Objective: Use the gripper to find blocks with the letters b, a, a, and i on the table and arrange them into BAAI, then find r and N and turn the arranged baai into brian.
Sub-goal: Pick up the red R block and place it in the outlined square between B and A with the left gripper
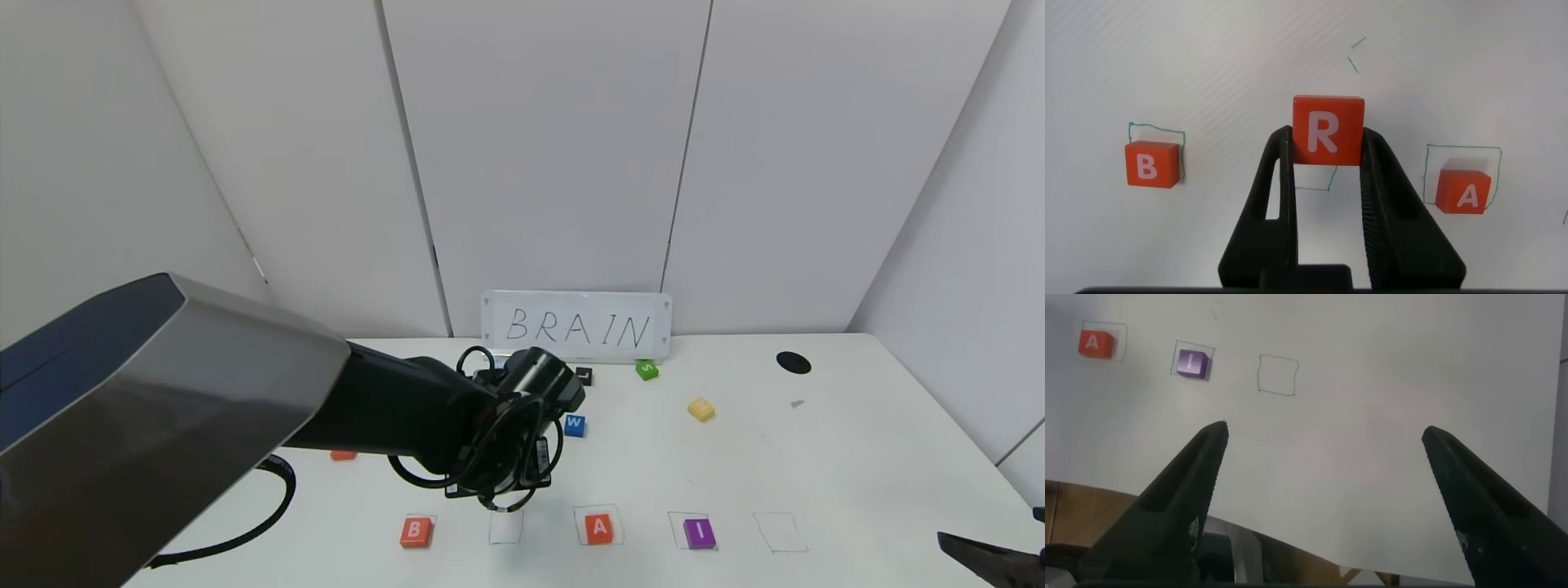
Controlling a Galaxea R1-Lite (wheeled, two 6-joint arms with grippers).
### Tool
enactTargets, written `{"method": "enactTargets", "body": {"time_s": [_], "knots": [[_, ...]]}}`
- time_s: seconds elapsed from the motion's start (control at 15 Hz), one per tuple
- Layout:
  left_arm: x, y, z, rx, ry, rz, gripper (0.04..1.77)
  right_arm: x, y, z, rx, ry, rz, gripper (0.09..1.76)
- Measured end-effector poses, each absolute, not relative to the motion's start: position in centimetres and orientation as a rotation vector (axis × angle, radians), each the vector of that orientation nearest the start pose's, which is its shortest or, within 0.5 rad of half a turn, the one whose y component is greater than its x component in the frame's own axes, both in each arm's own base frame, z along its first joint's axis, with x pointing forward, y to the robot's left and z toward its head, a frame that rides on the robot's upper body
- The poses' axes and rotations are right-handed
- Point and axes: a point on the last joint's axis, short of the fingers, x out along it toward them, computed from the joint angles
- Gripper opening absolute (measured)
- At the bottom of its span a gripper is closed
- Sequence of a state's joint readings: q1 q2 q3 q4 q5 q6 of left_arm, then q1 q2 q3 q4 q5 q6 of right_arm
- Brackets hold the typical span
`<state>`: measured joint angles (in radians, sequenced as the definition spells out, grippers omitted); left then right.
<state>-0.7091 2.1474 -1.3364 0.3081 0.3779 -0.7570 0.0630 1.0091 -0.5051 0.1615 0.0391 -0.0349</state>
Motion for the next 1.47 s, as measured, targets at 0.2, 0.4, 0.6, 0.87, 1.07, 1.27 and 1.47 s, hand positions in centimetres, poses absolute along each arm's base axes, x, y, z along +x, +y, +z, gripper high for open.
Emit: {"method": "enactTargets", "body": {"time_s": [0.2, 0.4, 0.6, 0.87, 1.07, 1.27, 1.47], "knots": [[27.5, -23.8, 6.1, -0.1, 0.986, 0.056, 0.51, 11.0, 0.9, 17.2, -0.045, 0.666, 0.117, 1.71], [25.6, -23.4, 4.4, -0.067, 0.985, 0.052, 0.51, 11.0, 0.9, 17.1, -0.046, 0.667, 0.12, 1.71], [24.7, -23.1, 3.6, -0.057, 0.986, 0.044, 0.51, 11.0, 1.0, 17.1, -0.048, 0.67, 0.126, 1.71], [24.3, -23.3, 3.5, -0.051, 0.987, 0.036, 0.51, 11.0, 1.0, 17.1, -0.048, 0.671, 0.127, 1.71], [24.6, -23.8, 3.7, -0.057, 0.975, 0.024, 0.51, 11.0, 1.0, 17.0, -0.049, 0.672, 0.128, 1.71], [25.2, -24.2, 3.7, -0.065, 0.967, 0.021, 0.51, 11.0, 1.0, 17.0, -0.049, 0.671, 0.131, 1.71], [25.4, -24.4, 3.1, -0.06, 0.973, 0.026, 0.51, 11.0, 1.1, 17.0, -0.05, 0.672, 0.133, 1.71]]}}
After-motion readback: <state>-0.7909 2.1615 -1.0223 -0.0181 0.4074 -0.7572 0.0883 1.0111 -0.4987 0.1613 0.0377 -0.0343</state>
